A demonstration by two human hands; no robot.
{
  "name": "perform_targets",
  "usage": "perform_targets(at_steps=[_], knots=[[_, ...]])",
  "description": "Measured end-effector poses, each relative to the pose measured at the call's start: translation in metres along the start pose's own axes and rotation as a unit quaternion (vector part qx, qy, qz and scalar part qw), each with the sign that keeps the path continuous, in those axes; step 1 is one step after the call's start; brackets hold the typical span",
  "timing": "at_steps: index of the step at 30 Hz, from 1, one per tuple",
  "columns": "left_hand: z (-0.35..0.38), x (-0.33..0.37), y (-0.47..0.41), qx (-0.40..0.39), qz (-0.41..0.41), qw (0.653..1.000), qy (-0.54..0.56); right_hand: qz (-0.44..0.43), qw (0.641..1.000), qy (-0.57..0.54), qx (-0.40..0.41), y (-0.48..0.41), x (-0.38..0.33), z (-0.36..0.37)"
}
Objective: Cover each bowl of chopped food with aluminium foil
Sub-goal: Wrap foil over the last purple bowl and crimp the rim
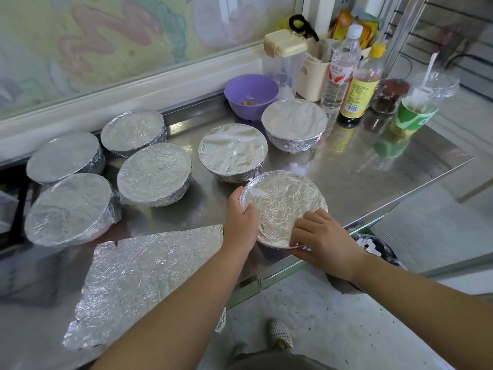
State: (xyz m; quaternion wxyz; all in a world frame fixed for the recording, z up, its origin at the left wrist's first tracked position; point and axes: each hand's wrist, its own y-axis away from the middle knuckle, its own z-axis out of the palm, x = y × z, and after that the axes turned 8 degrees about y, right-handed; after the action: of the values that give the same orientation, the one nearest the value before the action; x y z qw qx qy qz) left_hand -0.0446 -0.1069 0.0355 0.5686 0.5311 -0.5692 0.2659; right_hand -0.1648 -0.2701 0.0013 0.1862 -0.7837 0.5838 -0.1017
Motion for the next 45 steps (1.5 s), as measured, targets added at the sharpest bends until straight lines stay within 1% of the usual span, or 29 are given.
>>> perform_targets(at_steps=[3,10,17,21,23,27,29,31,32,34,35,37,38,39,40,41,43,45], knots=[[0.001,0.000,0.000,0.000,-0.002,1.000,0.002,-0.003,1.000,0.002,0.018,0.002,-0.001,0.003],[0.003,0.000,0.001,0.005,-0.005,1.000,0.000,0.019,0.999,0.019,0.019,0.001,-0.005,0.004],[0.003,0.002,0.001,0.012,-0.008,1.000,0.012,0.015,0.997,0.040,0.062,-0.006,-0.015,0.013],[0.003,0.001,0.001,0.012,-0.008,1.000,0.016,0.031,0.995,0.058,0.076,-0.007,-0.018,0.009],[0.004,0.000,0.000,0.010,-0.010,1.000,0.021,0.040,0.994,0.060,0.077,-0.011,-0.023,0.008],[0.002,-0.001,-0.001,0.016,-0.013,0.999,0.030,0.029,0.994,0.078,0.072,-0.016,-0.027,0.015],[-0.002,0.000,-0.003,0.020,-0.014,0.999,0.042,0.031,0.995,0.065,0.067,-0.015,-0.027,0.013],[-0.005,0.002,-0.010,0.028,-0.014,0.999,0.040,0.057,0.996,0.037,0.063,-0.015,-0.021,0.005],[-0.007,0.004,-0.015,0.030,-0.012,0.999,0.030,0.090,0.993,0.024,0.067,-0.016,-0.015,0.001],[-0.010,0.011,-0.026,0.016,-0.008,1.000,-0.014,0.200,0.976,-0.004,0.089,-0.020,0.001,-0.008],[-0.011,0.015,-0.032,-0.001,0.000,0.999,-0.045,0.271,0.957,-0.022,0.102,-0.024,0.008,-0.014],[-0.011,0.024,-0.042,-0.044,0.022,0.993,-0.105,0.415,0.902,-0.081,0.090,-0.031,0.020,-0.022],[-0.010,0.029,-0.046,-0.065,0.035,0.989,-0.127,0.475,0.870,-0.117,0.064,-0.034,0.026,-0.020],[-0.009,0.032,-0.052,-0.082,0.049,0.985,-0.146,0.515,0.843,-0.147,0.032,-0.035,0.030,-0.017],[-0.008,0.033,-0.057,-0.094,0.061,0.980,-0.167,0.539,0.823,-0.177,0.006,-0.036,0.034,-0.011],[-0.006,0.033,-0.062,-0.099,0.069,0.974,-0.192,0.546,0.814,-0.199,-0.006,-0.036,0.036,-0.005],[-0.002,0.031,-0.069,-0.101,0.080,0.966,-0.226,0.553,0.797,-0.242,0.002,-0.037,0.036,0.003],[0.001,0.030,-0.072,-0.094,0.086,0.962,-0.243,0.569,0.782,-0.255,0.010,-0.036,0.031,0.008]])
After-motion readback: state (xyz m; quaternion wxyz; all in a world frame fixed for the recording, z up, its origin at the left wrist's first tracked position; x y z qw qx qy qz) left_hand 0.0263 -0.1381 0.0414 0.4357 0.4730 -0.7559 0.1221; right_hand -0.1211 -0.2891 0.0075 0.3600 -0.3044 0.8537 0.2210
